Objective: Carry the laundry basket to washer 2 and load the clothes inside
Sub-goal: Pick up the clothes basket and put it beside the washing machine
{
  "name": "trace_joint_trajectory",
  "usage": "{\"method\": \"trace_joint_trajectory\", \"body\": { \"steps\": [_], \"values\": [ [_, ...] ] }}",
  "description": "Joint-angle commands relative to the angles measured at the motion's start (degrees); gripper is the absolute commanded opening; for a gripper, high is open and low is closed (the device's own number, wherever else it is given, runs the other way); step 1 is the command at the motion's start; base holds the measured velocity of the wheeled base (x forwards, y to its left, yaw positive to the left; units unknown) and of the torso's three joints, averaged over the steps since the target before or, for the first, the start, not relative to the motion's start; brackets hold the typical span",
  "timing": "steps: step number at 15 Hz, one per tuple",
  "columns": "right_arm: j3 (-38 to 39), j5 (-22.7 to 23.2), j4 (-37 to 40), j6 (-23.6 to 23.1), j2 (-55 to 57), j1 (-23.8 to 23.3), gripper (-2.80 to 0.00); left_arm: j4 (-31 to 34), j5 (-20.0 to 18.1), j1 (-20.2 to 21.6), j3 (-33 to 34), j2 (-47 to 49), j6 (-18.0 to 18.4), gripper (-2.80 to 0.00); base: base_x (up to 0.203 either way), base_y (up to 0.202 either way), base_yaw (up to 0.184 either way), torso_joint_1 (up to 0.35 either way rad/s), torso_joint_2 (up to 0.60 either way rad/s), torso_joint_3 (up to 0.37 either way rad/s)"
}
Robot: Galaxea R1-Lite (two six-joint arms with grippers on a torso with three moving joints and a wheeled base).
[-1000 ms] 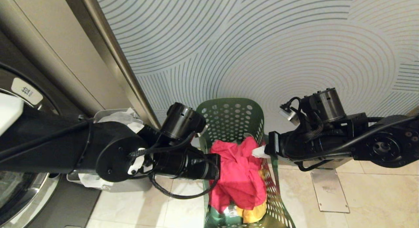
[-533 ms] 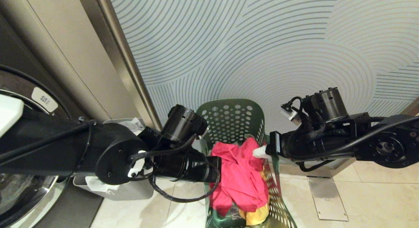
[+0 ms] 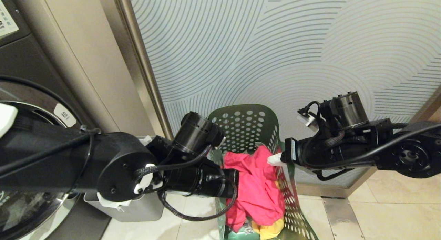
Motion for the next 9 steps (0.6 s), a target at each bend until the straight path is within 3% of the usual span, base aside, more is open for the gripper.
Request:
{"method": "trace_joint_trajectory", "body": {
  "steps": [1,6,9],
  "values": [
    [0.2,0.1,-0.1,0.1,-0.2,0.1,-2.80,0.0,0.0,-0.5,0.1,-0.3,-0.2,-2.80,0.000,0.000,0.000,-0.001,0.00,0.206],
    [0.2,0.1,-0.1,0.0,-0.4,0.1,-2.80,-0.1,0.2,-0.7,1.2,-0.2,0.0,-2.80,0.000,0.000,0.000,0.006,0.00,0.200],
    [0.5,0.2,-0.1,-0.2,-0.6,0.1,-2.80,-0.3,0.2,-0.8,1.2,-0.3,-0.1,-2.80,0.000,0.000,0.000,0.000,0.00,0.089]
  ]
}}
